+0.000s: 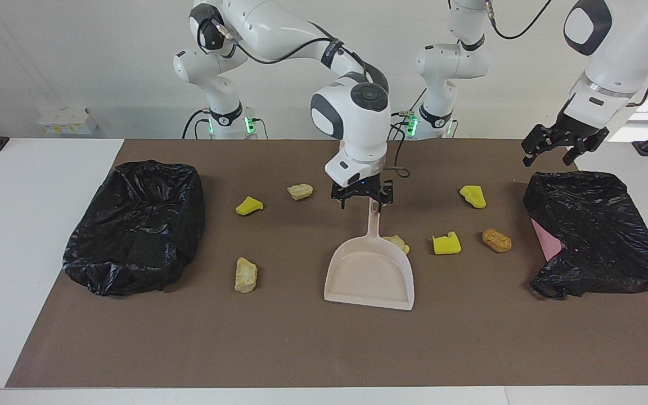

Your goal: Sweep and dump trash in bin

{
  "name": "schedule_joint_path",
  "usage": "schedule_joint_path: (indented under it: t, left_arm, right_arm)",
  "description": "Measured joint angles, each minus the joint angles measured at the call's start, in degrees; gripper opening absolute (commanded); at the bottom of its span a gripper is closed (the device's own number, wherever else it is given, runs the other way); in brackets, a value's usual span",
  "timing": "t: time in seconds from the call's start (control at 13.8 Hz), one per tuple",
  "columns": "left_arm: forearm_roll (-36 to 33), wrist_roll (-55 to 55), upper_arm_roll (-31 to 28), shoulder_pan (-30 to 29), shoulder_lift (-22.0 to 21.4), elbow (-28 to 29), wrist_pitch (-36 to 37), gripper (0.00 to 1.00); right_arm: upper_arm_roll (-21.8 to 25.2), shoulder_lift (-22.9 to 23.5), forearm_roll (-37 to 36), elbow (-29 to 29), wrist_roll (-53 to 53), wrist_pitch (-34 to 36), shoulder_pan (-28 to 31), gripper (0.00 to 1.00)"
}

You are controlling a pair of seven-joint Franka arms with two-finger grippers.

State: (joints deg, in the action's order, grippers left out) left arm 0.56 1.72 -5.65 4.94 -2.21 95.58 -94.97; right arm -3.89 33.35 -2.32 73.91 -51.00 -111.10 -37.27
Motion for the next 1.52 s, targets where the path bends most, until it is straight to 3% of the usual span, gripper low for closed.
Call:
schedule_joint_path:
  t: [0.43,0.94,1.38,1.52]
  left_arm:
    - [0.0,0.0,0.0,0.0,0.0,0.0,0.0,1.00]
    - [0.0,0.0,0.0,0.0,0.0,0.0,0.0,1.00]
    - [0.4,0.3,0.9,0.6,-0.8,2.3,-0.1,1.00]
    - [0.5,0.3,1.1,1.8,-1.0,5.0,-1.4,1.00]
  right_arm:
    - [0.2,5.9,-0.6,-3.7,-0.5,-0.4,-1.7,1.00]
    - [0.2,7.2,-1.0,-4.1,-3.5,-0.4,-3.0,0.91]
    - [0.2,7.5,-1.0,-3.9,-4.0,-0.1,-3.0,0.62]
    - [0.2,7.5,-1.0,-3.6,-4.4,0.4,-3.0,0.37]
